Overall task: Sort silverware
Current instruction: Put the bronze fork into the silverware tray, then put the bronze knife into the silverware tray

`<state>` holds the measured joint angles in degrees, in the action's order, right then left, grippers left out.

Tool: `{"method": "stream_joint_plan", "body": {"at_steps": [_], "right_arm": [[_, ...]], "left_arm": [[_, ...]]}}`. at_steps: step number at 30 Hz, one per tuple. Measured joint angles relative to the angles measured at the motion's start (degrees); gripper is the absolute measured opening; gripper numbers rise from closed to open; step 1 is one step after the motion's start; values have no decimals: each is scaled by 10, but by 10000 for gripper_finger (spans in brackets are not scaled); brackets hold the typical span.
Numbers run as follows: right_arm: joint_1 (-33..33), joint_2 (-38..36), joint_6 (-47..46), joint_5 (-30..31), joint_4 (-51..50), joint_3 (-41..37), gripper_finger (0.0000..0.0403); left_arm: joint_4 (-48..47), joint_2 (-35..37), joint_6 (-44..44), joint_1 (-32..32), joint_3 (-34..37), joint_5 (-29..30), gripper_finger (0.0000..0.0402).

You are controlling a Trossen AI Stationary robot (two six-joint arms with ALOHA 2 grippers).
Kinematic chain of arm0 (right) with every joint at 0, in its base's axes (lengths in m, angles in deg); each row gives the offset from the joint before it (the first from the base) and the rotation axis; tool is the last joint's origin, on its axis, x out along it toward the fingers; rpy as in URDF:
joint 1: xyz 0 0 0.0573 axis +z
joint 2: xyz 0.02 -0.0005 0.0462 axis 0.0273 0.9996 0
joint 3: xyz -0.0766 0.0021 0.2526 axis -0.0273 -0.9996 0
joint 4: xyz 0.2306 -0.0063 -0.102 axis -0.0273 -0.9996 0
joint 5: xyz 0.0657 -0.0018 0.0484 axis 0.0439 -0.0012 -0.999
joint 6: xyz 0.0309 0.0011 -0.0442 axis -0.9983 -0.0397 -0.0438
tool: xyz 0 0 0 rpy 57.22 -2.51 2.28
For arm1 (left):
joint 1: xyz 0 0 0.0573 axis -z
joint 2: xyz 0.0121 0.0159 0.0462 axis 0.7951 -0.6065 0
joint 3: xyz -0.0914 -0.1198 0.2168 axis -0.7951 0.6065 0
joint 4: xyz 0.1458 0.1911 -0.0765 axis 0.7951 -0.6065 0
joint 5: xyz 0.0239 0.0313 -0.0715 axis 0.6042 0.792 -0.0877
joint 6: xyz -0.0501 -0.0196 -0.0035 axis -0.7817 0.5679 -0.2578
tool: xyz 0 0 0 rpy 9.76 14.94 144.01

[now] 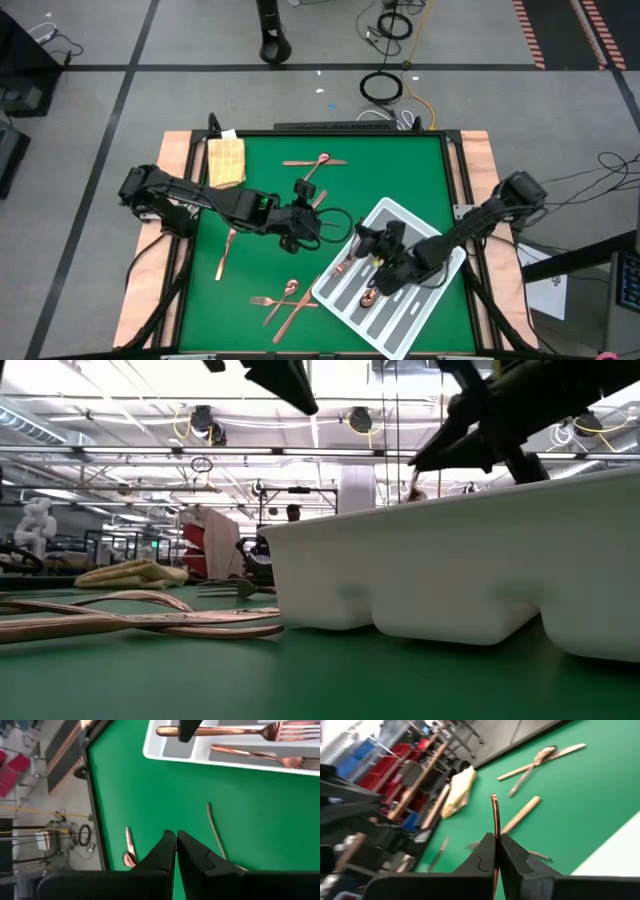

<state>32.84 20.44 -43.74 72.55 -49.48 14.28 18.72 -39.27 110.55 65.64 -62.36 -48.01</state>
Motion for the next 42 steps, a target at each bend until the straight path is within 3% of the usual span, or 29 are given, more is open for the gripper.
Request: {"method": "stream_joint_plan", "body": {"at_steps": [5, 8, 22, 28, 35, 42], "right_arm": [[10, 63, -79, -5, -156, 68, 1], [11, 91, -83, -17, -190, 98, 0], [11, 121, -58, -32, -211, 128, 0], [9, 120, -18, -77, -210, 128, 2], [10, 120, -2, -113, -222, 128, 42], [10, 120, -12, -183, -312, 128, 92]], "left_arm": [[-6, 1, -8, 7, 12, -8, 24], [-7, 1, -8, 8, 23, -22, 24], [-1, 0, -9, 7, 27, -28, 24], [0, 0, -9, 7, 27, -28, 24], [-1, 0, -8, 7, 27, -28, 24], [-2, 0, -8, 7, 27, -30, 24]]}}
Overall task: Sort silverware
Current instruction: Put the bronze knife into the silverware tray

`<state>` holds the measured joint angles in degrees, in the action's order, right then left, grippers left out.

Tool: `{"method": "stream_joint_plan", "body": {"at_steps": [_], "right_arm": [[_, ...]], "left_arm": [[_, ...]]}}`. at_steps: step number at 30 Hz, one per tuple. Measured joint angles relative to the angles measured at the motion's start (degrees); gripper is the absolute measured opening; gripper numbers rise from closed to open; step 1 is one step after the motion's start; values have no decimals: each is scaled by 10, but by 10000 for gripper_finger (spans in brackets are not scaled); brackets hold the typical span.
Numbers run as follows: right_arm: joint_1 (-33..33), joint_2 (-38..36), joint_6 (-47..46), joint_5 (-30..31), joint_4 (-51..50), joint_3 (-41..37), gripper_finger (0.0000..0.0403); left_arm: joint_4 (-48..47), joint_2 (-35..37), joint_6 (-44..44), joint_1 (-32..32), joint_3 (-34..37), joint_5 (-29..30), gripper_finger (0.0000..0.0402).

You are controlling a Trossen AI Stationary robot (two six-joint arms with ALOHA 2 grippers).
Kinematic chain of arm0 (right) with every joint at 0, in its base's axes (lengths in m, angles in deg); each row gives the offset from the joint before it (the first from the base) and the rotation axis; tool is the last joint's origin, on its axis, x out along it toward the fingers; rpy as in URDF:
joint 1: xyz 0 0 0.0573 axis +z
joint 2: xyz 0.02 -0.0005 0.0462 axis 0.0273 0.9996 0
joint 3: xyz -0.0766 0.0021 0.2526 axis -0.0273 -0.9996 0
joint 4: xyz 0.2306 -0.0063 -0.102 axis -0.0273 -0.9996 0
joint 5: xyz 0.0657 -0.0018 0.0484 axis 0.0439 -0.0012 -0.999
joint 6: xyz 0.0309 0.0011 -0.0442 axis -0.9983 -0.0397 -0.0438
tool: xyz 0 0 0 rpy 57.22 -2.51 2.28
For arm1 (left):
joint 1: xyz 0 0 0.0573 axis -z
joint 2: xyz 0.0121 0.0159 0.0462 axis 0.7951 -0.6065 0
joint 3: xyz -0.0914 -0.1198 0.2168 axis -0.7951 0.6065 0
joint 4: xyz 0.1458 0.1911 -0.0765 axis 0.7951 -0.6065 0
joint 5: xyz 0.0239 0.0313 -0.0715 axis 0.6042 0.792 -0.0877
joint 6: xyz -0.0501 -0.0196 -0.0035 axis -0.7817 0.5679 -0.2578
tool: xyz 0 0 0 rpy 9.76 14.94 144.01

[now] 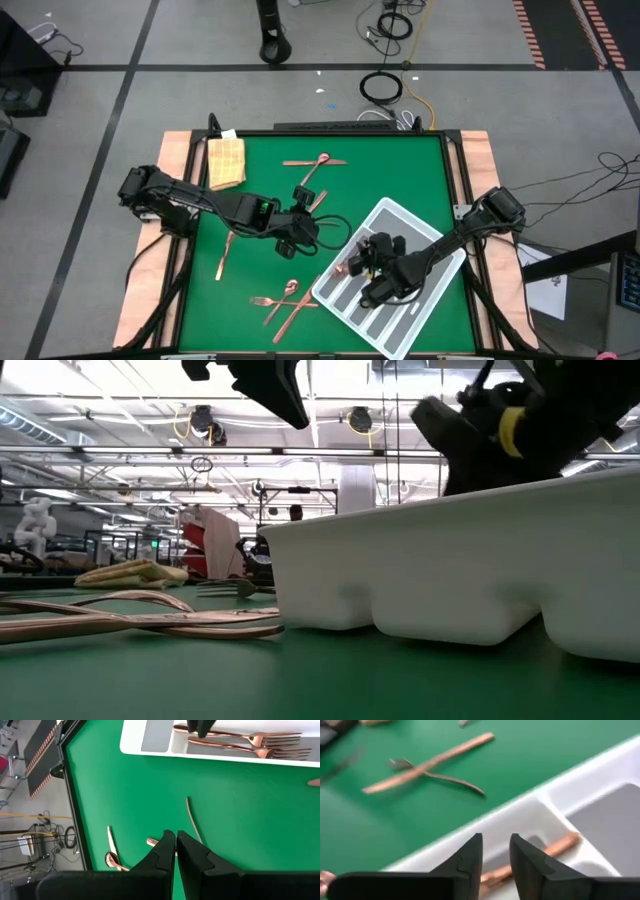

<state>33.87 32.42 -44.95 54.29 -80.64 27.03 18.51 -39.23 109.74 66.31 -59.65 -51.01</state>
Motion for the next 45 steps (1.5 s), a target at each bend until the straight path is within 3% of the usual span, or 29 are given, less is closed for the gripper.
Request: {"method": "stream_joint_plan", "body": {"at_steps": [6, 9, 14, 16, 20, 24, 30, 32, 36, 39, 45], "right_arm": [[13, -20, -52, -27, -119, 12, 118], [16, -51, -20, -23, -187, 47, 120], [16, -98, 56, -22, -319, 119, 121], [18, -116, 67, -22, -378, 141, 121], [29, -153, 73, -23, -463, 149, 121], [47, -187, 89, -25, -494, 147, 121], [60, -218, 123, -16, -495, 144, 121], [60, -222, 135, -7, -495, 144, 121], [60, -222, 161, 3, -495, 144, 121], [60, -222, 174, 4, -495, 144, 121], [61, -222, 187, 2, -495, 144, 121]], "left_arm": [[11, 0, -37, -2, 0, -17, 24], [22, 8, -95, -7, 0, -91, 24], [25, 15, -333, -21, 6, -256, 24], [11, 15, -395, -7, 19, -279, 24], [-49, 15, -476, 57, 53, -279, 24], [-30, 14, -539, 141, 93, -242, 24], [43, 15, -656, 242, 144, -90, 24], [53, 15, -683, 254, 155, -74, 24], [54, 15, -675, 265, 172, -118, 24], [64, 11, -673, 265, 174, -120, 24], [209, -10, -734, 242, 174, -118, 24]]}}
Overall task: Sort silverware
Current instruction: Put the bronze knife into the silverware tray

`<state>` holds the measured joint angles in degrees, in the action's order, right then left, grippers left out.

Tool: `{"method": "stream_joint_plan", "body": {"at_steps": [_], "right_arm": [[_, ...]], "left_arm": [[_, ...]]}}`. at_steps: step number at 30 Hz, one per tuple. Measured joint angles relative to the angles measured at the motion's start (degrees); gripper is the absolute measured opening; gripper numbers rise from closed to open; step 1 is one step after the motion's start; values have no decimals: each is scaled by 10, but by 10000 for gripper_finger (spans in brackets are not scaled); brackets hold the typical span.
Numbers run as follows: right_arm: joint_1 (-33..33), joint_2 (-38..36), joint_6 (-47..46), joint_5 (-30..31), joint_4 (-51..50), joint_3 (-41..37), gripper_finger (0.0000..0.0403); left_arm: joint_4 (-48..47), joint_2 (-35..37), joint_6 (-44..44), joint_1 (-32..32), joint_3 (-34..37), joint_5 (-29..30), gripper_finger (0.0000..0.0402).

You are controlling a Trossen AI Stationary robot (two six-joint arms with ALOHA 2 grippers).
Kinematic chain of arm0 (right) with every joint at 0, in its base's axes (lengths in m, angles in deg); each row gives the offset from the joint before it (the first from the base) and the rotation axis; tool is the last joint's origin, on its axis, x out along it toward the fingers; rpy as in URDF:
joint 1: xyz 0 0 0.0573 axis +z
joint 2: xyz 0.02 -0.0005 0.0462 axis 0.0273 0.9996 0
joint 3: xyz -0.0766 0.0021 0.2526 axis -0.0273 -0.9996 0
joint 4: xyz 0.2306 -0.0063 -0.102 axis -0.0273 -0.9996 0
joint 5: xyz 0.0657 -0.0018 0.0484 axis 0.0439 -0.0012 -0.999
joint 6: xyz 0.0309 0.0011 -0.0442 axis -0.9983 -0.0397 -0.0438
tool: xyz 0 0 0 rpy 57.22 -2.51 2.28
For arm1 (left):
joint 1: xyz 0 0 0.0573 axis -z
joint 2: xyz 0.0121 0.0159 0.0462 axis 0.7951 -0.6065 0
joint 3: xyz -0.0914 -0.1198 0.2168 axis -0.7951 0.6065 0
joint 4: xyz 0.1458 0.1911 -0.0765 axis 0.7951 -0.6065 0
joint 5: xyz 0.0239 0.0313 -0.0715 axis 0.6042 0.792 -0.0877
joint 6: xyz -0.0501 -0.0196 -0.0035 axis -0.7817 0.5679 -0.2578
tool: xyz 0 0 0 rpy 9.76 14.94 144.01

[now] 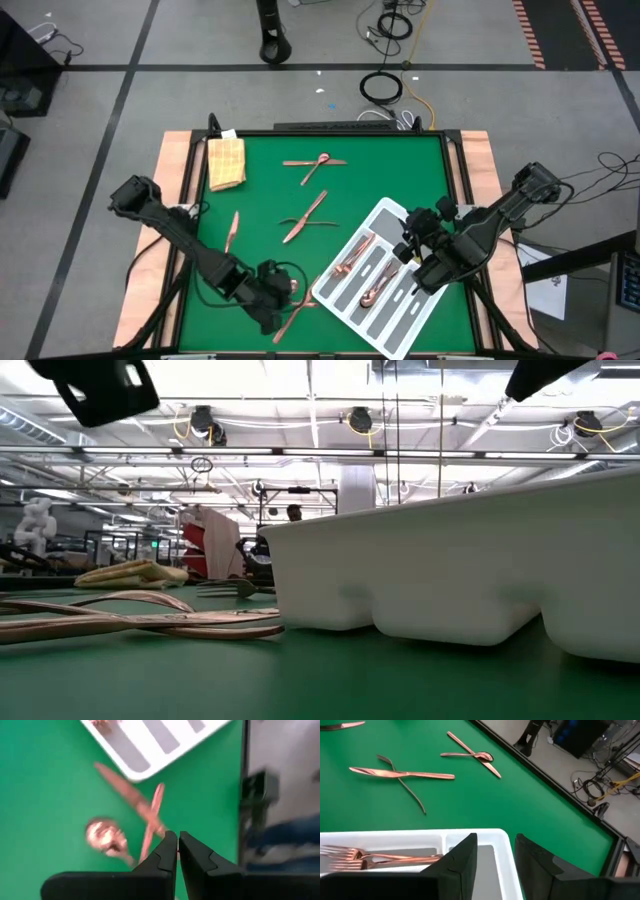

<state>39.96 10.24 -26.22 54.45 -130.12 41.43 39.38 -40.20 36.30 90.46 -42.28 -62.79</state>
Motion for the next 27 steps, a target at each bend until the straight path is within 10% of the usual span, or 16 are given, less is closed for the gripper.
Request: {"method": "stream_joint_plan", "body": {"at_steps": [15, 27], "right_arm": [[11, 0, 28, 0, 0, 0, 121], [11, 0, -3, 0, 0, 0, 121]], "left_arm": [[71, -146, -261, -9, -35, -56, 24], [-74, -161, -270, -8, -112, -71, 24]]}}
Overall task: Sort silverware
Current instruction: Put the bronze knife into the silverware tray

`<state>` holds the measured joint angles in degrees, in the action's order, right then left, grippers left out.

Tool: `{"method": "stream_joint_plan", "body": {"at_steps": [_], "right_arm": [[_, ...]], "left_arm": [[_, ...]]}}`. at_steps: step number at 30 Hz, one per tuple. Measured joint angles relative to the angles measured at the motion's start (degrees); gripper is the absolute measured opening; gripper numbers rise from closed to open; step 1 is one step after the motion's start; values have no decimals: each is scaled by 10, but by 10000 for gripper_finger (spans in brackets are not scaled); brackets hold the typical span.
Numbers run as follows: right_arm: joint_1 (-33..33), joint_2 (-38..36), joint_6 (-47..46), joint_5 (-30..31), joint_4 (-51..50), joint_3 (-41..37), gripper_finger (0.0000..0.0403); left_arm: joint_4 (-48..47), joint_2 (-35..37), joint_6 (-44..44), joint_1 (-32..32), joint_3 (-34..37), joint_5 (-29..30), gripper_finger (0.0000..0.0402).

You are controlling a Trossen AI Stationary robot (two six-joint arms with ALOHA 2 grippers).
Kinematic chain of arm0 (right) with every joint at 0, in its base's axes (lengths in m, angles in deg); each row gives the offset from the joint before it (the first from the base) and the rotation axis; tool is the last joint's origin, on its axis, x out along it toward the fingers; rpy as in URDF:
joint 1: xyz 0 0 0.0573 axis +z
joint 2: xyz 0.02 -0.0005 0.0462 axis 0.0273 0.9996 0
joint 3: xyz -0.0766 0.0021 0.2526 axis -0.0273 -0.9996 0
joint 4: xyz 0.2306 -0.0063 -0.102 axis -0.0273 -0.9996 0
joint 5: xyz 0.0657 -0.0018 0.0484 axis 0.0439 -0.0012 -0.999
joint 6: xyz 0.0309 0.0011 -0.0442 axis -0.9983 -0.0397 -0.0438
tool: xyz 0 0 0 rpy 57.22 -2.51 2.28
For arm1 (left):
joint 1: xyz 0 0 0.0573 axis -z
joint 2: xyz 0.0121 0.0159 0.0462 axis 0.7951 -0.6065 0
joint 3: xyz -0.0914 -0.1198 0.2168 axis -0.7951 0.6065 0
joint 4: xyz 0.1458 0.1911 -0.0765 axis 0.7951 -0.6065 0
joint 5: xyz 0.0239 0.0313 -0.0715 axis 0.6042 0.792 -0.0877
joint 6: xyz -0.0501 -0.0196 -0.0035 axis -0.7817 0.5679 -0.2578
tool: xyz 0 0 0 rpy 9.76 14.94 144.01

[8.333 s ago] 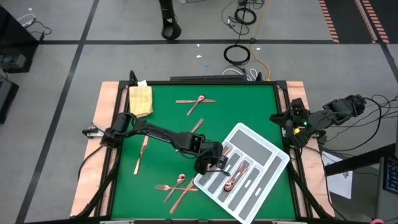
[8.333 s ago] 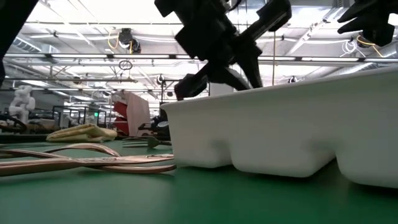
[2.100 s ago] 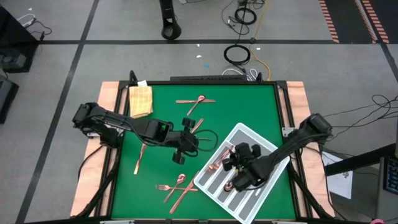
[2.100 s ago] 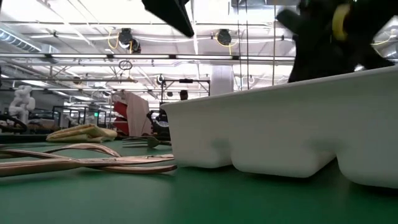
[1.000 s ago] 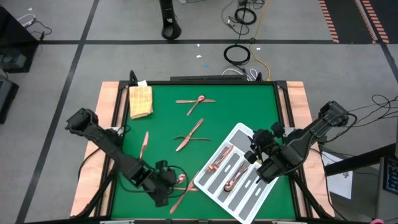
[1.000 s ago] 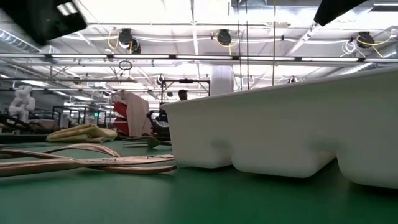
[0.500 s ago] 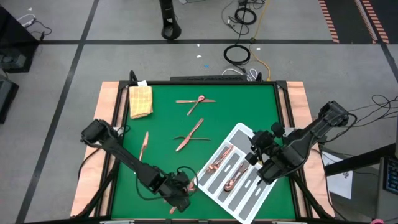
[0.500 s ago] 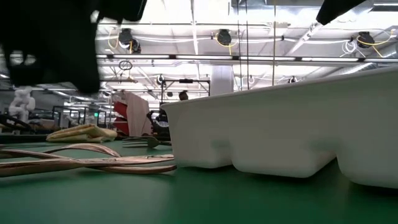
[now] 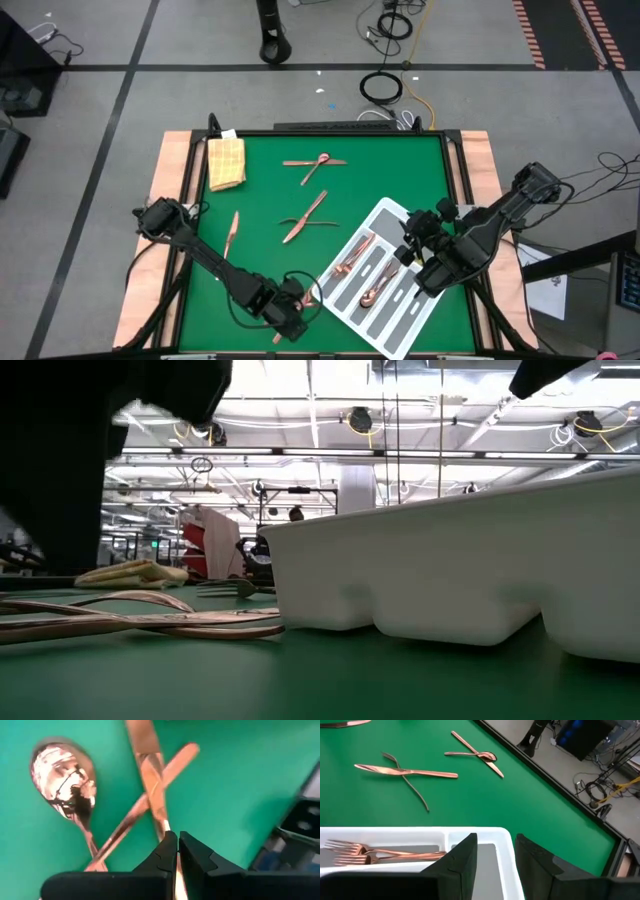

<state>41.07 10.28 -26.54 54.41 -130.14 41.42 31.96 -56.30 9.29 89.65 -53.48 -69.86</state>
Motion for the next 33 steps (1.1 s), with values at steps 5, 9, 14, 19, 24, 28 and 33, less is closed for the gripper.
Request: {"method": "stream_joint_plan", "body": {"at_steps": [5, 9, 14, 19, 24, 28, 33], "right_arm": [[0, 0, -8, -6, 0, 0, 121], [0, 0, -9, -16, 0, 0, 121], [0, 0, 5, -17, 0, 0, 121], [0, 0, 6, -25, 0, 0, 121], [0, 0, 10, -25, 0, 0, 121], [0, 0, 9, -27, 0, 0, 122], [-4, 0, 21, -28, 0, 0, 122]], "left_arm": [[-33, 1, 15, 7, -44, 13, 24], [-43, 1, 32, 6, -40, 18, 24], [-55, 1, 62, -2, -31, 8, 24], [-42, 1, 83, -7, -31, -29, 32], [-60, 1, 133, -8, -31, -50, 75], [-58, 1, 150, -10, -31, -37, 117], [-61, -9, 27, -16, -33, 9, 142]]}}
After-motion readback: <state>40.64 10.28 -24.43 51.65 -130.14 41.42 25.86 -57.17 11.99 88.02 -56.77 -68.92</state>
